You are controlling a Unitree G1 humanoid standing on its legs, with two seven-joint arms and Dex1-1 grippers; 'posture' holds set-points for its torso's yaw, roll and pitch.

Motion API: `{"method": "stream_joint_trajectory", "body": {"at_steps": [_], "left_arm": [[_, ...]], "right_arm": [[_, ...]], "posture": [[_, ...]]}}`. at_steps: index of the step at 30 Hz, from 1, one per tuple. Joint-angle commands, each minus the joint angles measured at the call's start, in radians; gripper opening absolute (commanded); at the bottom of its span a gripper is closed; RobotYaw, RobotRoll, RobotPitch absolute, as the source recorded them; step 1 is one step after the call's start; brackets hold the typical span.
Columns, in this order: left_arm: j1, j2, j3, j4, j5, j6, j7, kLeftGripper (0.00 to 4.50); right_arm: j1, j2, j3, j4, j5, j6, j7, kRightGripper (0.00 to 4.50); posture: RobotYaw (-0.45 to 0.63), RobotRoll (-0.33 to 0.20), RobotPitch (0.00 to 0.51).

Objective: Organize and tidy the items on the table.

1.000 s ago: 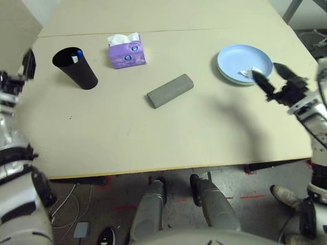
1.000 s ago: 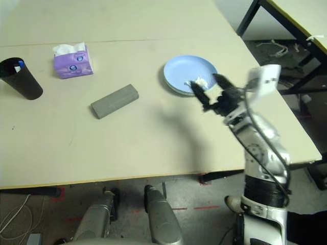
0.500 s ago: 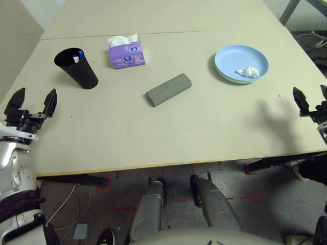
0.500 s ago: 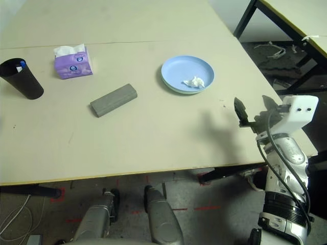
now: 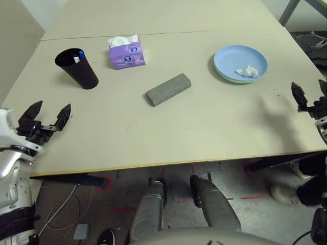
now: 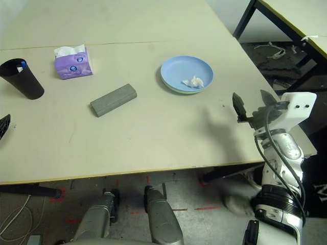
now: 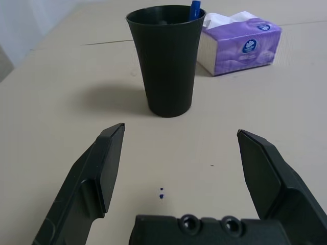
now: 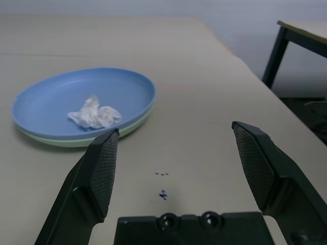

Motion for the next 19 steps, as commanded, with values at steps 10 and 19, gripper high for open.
{"method": "stream_joint_trajectory", "body": {"at_steps": [10, 19], "left_arm": [[-0.044, 0.045, 0.006, 0.054, 0.027, 0.003, -0.028, 4.46], [-0.096, 0.071, -0.009, 0.084, 0.047, -0.015, -0.051, 4.46]], "right_arm": [[0.021, 0.039, 0.044, -0.103, 0.011, 0.037, 0.003, 4.5], [0.004, 0.026, 0.023, -0.061, 0.016, 0.026, 0.011, 4.5]], "posture": [[-0.09, 0.0, 0.259], [-0.11, 0.0, 0.237]]}}
